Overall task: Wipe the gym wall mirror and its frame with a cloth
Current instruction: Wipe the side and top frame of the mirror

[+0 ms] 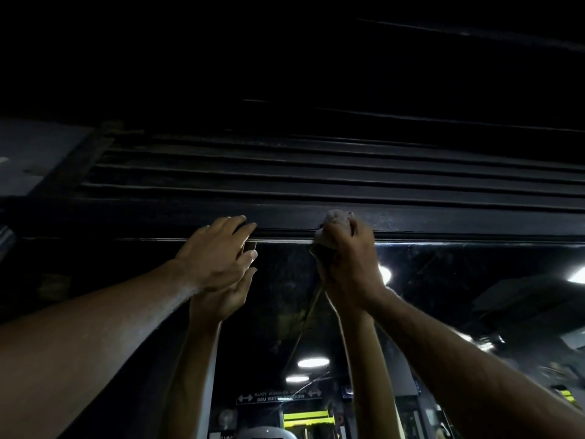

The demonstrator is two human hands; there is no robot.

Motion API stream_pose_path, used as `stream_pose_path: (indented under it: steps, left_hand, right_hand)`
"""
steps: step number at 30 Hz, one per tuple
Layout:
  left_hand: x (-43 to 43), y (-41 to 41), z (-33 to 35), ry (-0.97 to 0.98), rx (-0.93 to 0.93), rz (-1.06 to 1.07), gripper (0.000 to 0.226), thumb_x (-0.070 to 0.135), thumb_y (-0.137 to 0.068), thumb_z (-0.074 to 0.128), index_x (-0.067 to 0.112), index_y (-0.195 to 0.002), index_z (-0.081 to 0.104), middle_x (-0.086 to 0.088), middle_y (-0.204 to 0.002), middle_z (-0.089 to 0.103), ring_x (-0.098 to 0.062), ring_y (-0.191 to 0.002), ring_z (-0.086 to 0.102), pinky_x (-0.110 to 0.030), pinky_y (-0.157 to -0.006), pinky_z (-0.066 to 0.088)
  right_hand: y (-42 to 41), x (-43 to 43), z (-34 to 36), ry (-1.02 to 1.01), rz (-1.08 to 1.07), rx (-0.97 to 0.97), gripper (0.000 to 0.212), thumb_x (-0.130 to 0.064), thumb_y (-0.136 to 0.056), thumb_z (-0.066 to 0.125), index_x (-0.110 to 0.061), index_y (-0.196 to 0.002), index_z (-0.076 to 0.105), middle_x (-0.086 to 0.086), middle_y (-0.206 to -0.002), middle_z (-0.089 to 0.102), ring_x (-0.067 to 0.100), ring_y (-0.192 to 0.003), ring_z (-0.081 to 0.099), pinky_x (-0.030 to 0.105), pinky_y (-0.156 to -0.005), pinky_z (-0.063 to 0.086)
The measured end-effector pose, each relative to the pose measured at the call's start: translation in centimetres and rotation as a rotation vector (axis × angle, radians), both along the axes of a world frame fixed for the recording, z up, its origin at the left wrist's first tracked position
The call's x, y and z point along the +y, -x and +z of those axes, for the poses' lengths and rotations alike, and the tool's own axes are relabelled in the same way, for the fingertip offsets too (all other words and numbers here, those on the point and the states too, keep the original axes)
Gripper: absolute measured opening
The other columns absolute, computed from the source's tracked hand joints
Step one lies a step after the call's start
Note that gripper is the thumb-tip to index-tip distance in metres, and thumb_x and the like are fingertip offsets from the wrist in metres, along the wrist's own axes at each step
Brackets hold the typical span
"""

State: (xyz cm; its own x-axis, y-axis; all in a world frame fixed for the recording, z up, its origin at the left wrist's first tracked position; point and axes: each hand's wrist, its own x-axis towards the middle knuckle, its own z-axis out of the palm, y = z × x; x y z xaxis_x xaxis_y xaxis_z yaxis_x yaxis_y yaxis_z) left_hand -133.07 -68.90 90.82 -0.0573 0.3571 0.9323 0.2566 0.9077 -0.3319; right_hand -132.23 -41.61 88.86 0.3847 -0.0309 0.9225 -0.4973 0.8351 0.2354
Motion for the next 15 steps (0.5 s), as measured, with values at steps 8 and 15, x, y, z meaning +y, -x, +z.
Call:
stream_pose_path:
  steps: [8,15]
  left_hand:
    - [0.4,-0.6,-0.1,-0.001,0.010,-0.001,0.065,0.051,-0.105,0.039,0.023,-0.161,0.023,-0.001,-0.169,0.019,-0.021,-0.154,0.017,-0.042,-0.123,0.022]
    - [-0.5,-0.9,0.5,-0.014,0.023,0.047,0.066,0.052,-0.104,0.038,0.021,-0.160,0.023,-0.002,-0.166,0.023,-0.023,-0.152,0.022,-0.044,-0.121,0.027]
  right_hand:
    - [0.4,-1.9,0.8,0.163,-0.082,-0.026,0.022,-0.023,-0.096,0.066,-0.025,-0.116,0.059,0.009,-0.141,0.038,0.025,-0.126,0.035,0.043,-0.097,0.043]
    - [-1.9,-3.5,3.9,0.004,-0.105,0.063,0.032,-0.005,-0.087,0.073,-0.010,-0.111,0.052,0.011,-0.105,0.060,0.028,-0.094,0.058,0.040,-0.071,0.050]
